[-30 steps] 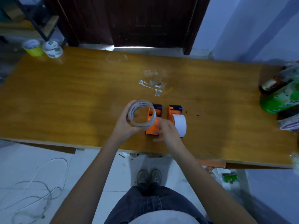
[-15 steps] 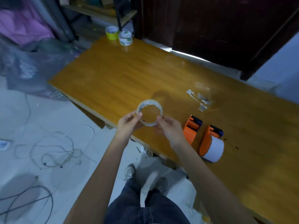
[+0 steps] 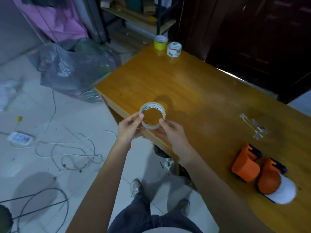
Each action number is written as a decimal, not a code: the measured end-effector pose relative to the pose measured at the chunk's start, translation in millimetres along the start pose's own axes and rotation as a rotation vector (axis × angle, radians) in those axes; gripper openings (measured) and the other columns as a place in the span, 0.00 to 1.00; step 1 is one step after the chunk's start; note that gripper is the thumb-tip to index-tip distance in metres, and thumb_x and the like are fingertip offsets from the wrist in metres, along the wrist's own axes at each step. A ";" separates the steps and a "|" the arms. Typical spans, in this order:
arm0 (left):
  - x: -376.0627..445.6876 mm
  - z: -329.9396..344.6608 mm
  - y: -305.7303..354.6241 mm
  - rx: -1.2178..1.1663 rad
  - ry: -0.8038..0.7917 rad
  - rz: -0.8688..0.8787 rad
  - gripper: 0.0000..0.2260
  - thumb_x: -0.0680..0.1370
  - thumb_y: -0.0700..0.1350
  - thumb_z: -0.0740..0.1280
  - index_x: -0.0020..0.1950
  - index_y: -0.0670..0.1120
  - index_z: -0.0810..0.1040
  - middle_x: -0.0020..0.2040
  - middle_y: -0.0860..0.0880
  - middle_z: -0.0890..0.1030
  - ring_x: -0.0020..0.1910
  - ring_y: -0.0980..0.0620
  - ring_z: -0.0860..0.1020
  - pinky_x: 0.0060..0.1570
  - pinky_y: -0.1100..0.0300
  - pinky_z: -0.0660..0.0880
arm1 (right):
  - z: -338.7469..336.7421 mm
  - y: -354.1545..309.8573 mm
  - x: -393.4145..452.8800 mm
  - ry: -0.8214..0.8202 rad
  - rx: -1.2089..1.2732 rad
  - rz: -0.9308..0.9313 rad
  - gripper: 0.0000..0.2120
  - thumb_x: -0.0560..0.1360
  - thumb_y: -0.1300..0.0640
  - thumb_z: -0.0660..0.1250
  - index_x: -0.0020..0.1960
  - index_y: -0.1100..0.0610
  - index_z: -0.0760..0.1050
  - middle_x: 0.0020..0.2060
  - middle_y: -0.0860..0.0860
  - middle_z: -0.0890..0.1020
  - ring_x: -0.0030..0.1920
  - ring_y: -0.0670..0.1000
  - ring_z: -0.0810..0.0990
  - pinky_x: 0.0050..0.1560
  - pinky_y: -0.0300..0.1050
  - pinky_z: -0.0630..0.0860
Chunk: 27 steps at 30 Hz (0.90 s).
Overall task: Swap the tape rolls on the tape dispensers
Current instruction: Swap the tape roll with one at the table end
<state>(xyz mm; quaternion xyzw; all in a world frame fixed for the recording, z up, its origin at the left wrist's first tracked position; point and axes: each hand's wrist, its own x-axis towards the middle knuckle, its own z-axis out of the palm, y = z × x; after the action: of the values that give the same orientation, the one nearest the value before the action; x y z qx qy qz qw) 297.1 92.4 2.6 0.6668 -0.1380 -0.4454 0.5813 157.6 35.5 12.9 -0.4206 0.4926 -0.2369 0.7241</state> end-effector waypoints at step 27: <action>243.7 -105.3 101.3 0.042 -0.095 -0.055 0.19 0.75 0.47 0.70 0.64 0.41 0.77 0.54 0.41 0.82 0.49 0.45 0.83 0.51 0.53 0.81 | 168.1 -65.2 201.5 0.071 -0.057 0.046 0.07 0.77 0.53 0.65 0.46 0.57 0.77 0.42 0.53 0.82 0.46 0.52 0.83 0.49 0.45 0.81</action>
<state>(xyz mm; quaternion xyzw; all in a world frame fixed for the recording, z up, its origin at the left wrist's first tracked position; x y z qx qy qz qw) 548.1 -39.0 -19.7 0.6607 -0.1563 -0.4893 0.5474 396.8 -88.8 -8.8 -0.4211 0.5342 -0.2207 0.6990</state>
